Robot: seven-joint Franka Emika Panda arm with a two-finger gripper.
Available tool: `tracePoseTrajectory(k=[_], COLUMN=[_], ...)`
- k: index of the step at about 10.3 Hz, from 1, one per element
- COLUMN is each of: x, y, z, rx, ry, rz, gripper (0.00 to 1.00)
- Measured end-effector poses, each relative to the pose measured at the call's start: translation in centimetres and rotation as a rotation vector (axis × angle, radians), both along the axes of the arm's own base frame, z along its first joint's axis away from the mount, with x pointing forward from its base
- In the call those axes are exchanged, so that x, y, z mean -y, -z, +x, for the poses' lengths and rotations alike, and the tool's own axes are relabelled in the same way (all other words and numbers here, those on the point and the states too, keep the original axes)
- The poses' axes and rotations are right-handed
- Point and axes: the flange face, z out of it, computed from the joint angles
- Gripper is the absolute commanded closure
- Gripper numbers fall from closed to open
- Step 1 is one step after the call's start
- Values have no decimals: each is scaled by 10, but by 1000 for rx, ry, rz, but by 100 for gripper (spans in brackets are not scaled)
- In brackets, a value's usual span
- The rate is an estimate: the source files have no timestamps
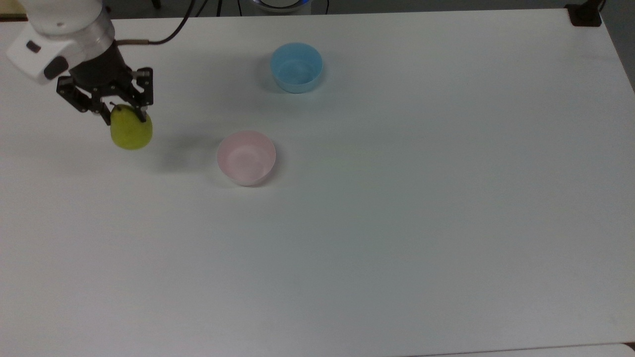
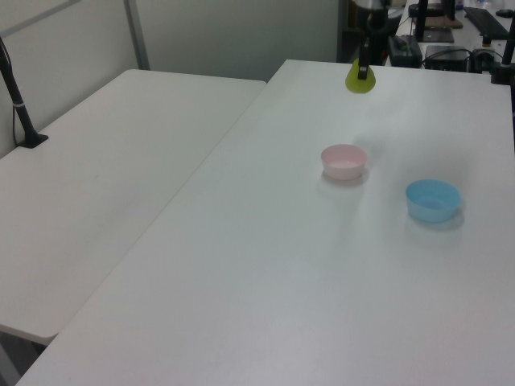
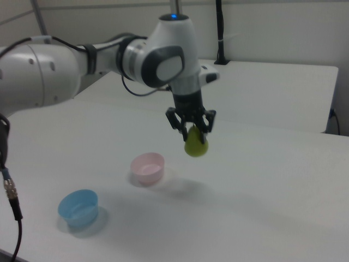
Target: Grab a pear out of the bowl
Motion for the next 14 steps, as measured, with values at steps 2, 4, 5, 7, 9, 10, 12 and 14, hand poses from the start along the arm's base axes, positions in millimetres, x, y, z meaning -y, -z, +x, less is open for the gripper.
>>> tracePoseTrajectory(k=[2,4,5,7,9,10,12,14], x=[29,56,61,68,70,70,70,65], y=[49,96,113,126,134,134,135,100], z=[7,14,17,16,16,16,16,21], rx=[-24,-21,-14,-26,-37,-37,-38,4], ry=[15,32,37,46,47,48,47,30], rz=[3,-3,-7,-4,0,0,-1,-32], gripper=[100,100,100,97,22,0,0,0])
